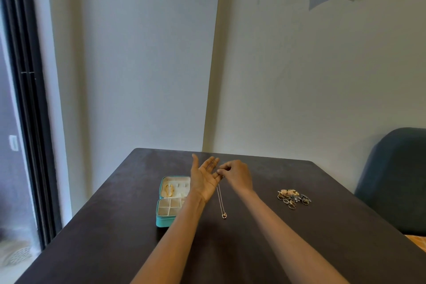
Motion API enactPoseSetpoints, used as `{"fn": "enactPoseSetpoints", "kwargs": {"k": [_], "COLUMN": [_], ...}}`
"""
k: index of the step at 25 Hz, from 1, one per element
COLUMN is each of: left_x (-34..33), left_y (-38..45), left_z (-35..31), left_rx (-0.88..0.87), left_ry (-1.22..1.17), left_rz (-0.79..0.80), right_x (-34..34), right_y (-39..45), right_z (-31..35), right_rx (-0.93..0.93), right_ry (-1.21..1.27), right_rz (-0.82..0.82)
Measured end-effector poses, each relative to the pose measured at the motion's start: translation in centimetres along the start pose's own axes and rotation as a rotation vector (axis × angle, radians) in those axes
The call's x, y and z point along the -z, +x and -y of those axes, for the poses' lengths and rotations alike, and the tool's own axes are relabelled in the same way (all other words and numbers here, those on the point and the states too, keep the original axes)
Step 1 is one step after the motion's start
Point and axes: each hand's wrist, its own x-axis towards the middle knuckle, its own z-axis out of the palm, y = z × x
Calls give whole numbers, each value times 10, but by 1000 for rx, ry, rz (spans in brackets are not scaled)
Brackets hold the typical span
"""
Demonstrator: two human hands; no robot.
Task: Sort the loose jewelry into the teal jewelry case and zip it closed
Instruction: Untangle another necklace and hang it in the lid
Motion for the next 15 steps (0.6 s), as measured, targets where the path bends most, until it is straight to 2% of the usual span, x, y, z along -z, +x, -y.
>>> {"fn": "enactPoseSetpoints", "kwargs": {"k": [4, 12, 15], "left_x": [2, 8, 13], "left_y": [-3, -9, -9], "left_z": [-3, -6, -17], "left_rx": [-43, -96, -44], "left_ry": [-72, -187, -201], "left_rz": [-27, -46, -58], "right_x": [-5, -5, -5], "right_y": [5, 15, 19], "right_z": [7, 17, 23], "right_rx": [-21, 59, 56], "right_ry": [22, -128, 17], "right_rz": [9, 105, 92]}}
